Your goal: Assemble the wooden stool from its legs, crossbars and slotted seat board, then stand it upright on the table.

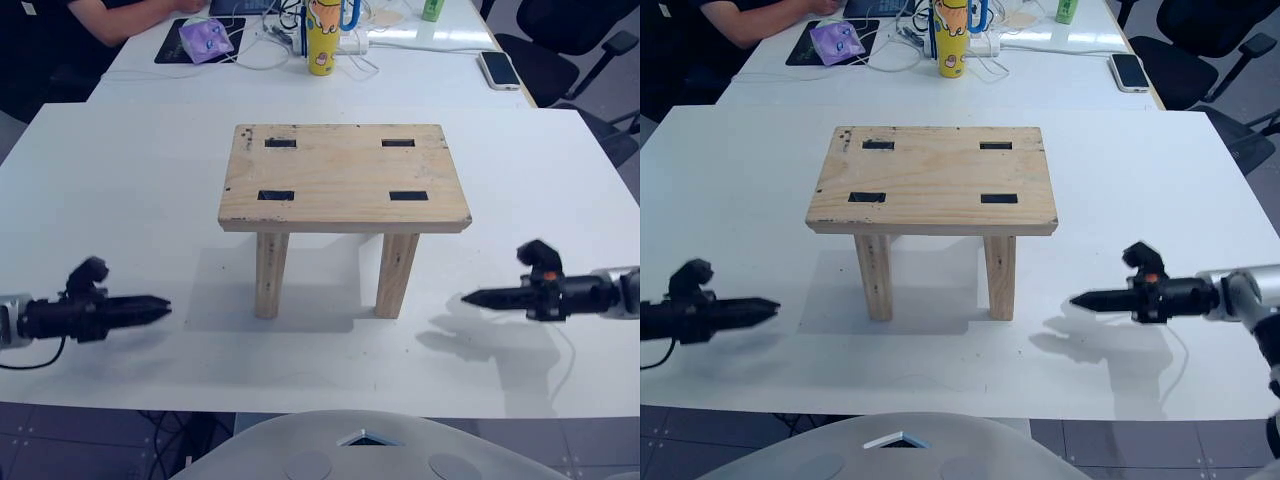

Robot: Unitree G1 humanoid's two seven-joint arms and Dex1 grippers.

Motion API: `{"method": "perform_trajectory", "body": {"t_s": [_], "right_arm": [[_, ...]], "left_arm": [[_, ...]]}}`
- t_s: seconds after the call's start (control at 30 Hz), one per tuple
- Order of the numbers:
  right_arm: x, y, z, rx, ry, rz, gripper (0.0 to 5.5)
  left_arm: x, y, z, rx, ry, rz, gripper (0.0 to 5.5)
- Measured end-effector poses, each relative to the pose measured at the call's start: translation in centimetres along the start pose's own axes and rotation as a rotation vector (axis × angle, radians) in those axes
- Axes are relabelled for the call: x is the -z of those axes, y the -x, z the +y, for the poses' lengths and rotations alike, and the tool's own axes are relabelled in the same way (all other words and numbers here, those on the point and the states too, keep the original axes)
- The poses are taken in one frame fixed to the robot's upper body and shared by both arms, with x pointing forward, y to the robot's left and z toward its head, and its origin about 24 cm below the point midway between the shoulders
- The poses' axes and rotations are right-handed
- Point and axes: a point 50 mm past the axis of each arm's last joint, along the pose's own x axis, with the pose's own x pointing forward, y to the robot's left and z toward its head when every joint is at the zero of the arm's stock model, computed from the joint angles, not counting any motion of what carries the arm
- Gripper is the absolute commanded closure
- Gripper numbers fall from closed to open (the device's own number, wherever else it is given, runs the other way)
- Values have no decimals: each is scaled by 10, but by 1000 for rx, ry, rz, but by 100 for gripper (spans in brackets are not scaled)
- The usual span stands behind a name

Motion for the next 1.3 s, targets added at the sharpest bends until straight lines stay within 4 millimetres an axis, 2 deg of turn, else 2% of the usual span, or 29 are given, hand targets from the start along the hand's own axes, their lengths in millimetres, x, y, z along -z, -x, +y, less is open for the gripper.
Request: {"method": "perform_trajectory", "body": {"t_s": [0.1, 0.2, 0.27, 0.33, 0.37, 0.47, 0.57, 0.73, 0.87, 1.03, 1.13, 1.3], "right_arm": [[12, -24, 10, -57, 127, 88, 423], [17, -53, 23, -110, 295, 170, 476], [12, -69, 28, -119, 435, 193, 502], [0, -79, 29, -105, 555, 212, 539], [-7, -82, 28, -91, 603, 223, 550], [-25, -85, 18, -46, 720, 271, 550], [-43, -84, 8, -2, 799, 321, 550], [-59, -91, -1, -5, 845, 354, 550], [-82, -101, -7, 29, 904, 324, 550], [-120, -104, -24, 250, 1019, 211, 550], [-136, -107, -33, 347, 1065, 159, 550], [-155, -127, -46, 435, 1124, 140, 550]], "left_arm": [[-10, -16, -27, 88, -124, 44, 419], [-28, -44, -60, 215, -280, 81, 470], [-33, -73, -81, 304, -391, 138, 496], [-34, -103, -93, 360, -497, 198, 532], [-33, -116, -90, 341, -539, 223, 547], [-36, -143, -76, 228, -652, 259, 547], [-49, -168, -71, 171, -739, 220, 547], [-69, -187, -61, 114, -816, 215, 547], [-89, -190, -48, 21, -883, 227, 547], [-103, -193, -24, -111, -900, 207, 547], [-111, -195, 2, -231, -894, 176, 547], [-135, -190, 47, -416, -879, 156, 547]]}}
